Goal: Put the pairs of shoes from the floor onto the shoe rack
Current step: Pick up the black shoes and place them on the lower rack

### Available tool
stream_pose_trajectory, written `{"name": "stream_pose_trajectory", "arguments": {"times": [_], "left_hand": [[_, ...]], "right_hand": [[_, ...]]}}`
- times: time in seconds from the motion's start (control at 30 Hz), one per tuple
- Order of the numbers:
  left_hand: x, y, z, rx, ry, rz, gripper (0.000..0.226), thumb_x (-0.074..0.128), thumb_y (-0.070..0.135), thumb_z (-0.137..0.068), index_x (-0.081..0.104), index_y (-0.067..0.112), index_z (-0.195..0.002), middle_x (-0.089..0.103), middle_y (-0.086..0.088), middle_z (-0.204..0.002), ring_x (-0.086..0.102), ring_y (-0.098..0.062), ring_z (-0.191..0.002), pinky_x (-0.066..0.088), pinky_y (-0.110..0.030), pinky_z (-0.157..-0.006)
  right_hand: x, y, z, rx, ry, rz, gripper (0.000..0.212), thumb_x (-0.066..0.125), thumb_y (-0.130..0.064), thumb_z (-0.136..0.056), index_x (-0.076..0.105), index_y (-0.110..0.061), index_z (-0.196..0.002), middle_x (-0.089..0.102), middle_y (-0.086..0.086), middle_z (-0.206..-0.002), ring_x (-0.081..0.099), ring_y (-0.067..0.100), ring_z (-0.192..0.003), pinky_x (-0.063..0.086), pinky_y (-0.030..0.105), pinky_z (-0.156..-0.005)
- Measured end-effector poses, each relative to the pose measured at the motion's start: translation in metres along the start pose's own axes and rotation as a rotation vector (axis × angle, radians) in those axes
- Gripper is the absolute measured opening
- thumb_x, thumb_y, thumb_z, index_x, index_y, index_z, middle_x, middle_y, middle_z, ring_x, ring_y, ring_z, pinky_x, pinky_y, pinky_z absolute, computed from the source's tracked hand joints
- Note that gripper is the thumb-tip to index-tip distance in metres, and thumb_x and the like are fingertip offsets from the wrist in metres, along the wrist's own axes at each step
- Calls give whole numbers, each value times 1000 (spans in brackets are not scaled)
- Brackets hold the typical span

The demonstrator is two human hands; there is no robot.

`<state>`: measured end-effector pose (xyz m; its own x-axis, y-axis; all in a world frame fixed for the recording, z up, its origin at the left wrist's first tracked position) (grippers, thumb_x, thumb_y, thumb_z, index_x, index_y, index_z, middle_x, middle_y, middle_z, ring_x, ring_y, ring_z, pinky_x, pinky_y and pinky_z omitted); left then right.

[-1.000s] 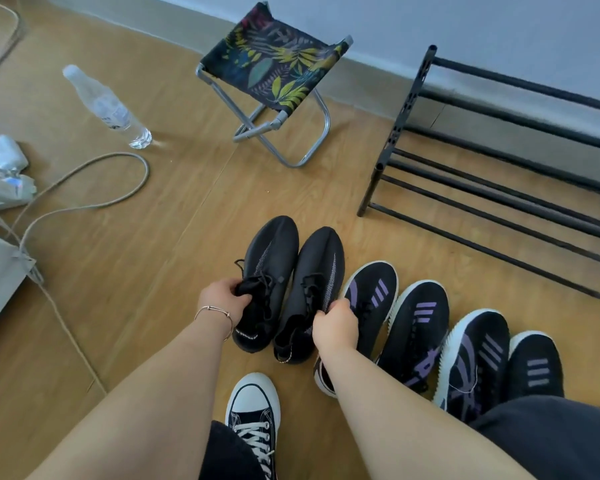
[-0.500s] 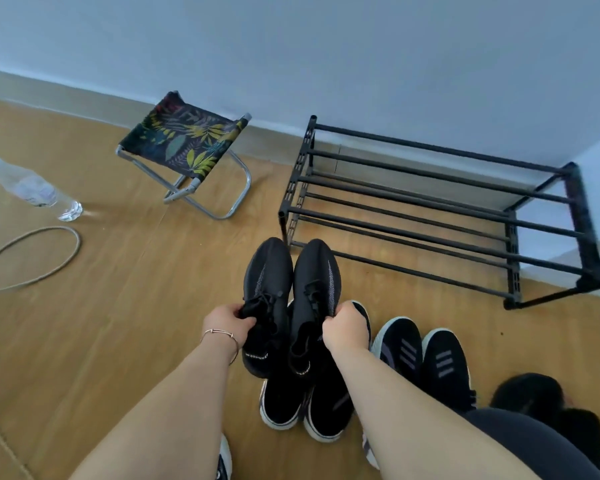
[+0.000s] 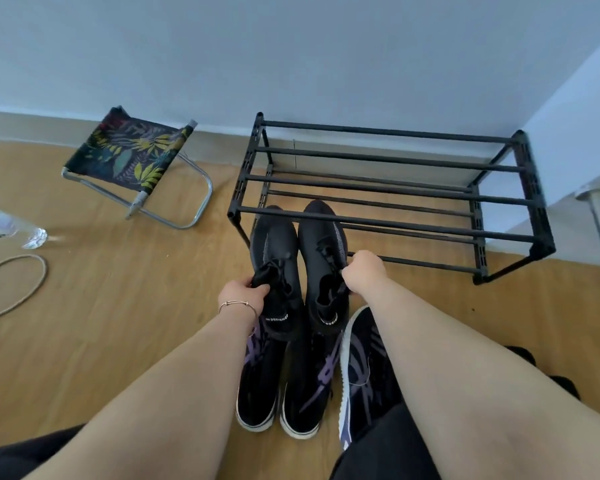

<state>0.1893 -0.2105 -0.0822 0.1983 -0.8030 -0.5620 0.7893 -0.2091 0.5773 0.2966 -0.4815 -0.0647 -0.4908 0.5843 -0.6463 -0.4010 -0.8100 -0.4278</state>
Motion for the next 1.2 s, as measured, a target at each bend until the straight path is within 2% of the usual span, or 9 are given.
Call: {"name": "stream_pose_trajectory", "arguments": {"times": [0.1, 0.27, 0.4, 0.53, 0.6, 0.77, 0.93, 1.03, 1.2], "left_hand": [[15, 15, -27, 28, -17, 95, 34, 71, 27, -84, 70, 22, -118, 71, 4, -88, 66, -16, -78, 51, -29, -76], [44, 46, -70, 92, -38, 86, 35, 72, 27, -84, 70, 22, -119, 70, 7, -89, 66, -17, -83, 54, -30, -82], [63, 66, -101, 129, -68, 4, 34, 69, 30, -87, 69, 23, -121, 72, 2, -98, 65, -21, -89, 54, -34, -86], [68, 81, -128, 154, -84, -74, 33, 67, 35, -89, 69, 23, -119, 71, 2, -99, 65, -22, -88, 54, -34, -84], [65, 86, -140, 125, -79, -80, 32, 70, 37, -87, 72, 18, -112, 73, -3, -103, 68, -25, -94, 56, -39, -90], [65, 91, -154, 81, -55, -24, 23, 73, 39, -83, 65, 19, -78, 67, -3, -84, 65, -27, -88, 56, -37, -80], [72, 112, -158, 228, -123, 35, 24, 62, 30, -93, 69, 26, -116, 71, -2, -102, 64, -23, -96, 54, -37, -88], [76, 111, -157, 268, -165, -47, 27, 56, 32, -95, 67, 31, -120, 72, -3, -102, 67, -25, -95, 57, -42, -90], [75, 112, -150, 291, -175, -55, 31, 52, 29, -98, 62, 33, -126, 70, -4, -104, 65, -26, -98, 56, -42, -90]], "right_hand": [[1, 3, -25, -20, 15, -84, 9, 62, -12, -94, 57, -6, -100, 67, 18, -103, 68, 38, -94, 60, 46, -83], [-4, 12, -63, -33, 72, -154, 10, 62, -20, -94, 59, -11, -99, 67, 9, -97, 67, 35, -96, 46, 30, -67], [-8, 16, -86, -6, 115, -306, 39, 66, -17, -90, 62, -11, -129, 66, 6, -121, 62, 30, -114, 48, 33, -88], [3, 21, -106, 63, 79, -463, 28, 66, -16, -85, 72, -12, -113, 73, 8, -107, 67, 28, -99, 50, 31, -78], [8, 21, -111, 108, 84, -505, 20, 66, -17, -86, 71, -9, -103, 73, 11, -100, 66, 28, -92, 51, 32, -73], [8, 11, -127, 52, 127, -508, 26, 60, -14, -92, 66, -16, -117, 71, 9, -109, 67, 29, -101, 57, 41, -91], [7, 0, -138, -23, 155, -543, 18, 58, -18, -94, 76, -19, -96, 76, 5, -95, 70, 26, -94, 59, 43, -85], [8, 0, -139, -31, 148, -522, 21, 58, -20, -96, 77, -25, -104, 75, -3, -96, 69, 19, -96, 55, 32, -79], [10, 7, -143, 24, 187, -611, 34, 56, -23, -100, 67, -25, -132, 67, 3, -132, 62, 25, -122, 49, 37, -108]]}}
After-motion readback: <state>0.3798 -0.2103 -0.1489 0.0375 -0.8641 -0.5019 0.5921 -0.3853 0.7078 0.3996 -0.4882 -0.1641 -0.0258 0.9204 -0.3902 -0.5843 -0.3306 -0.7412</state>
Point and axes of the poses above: each hand's wrist, its own z-axis away from the middle knuckle, its own x-axis out of the palm, y = z × x, the point moved 10 cm from there along -z, towards the middle knuckle
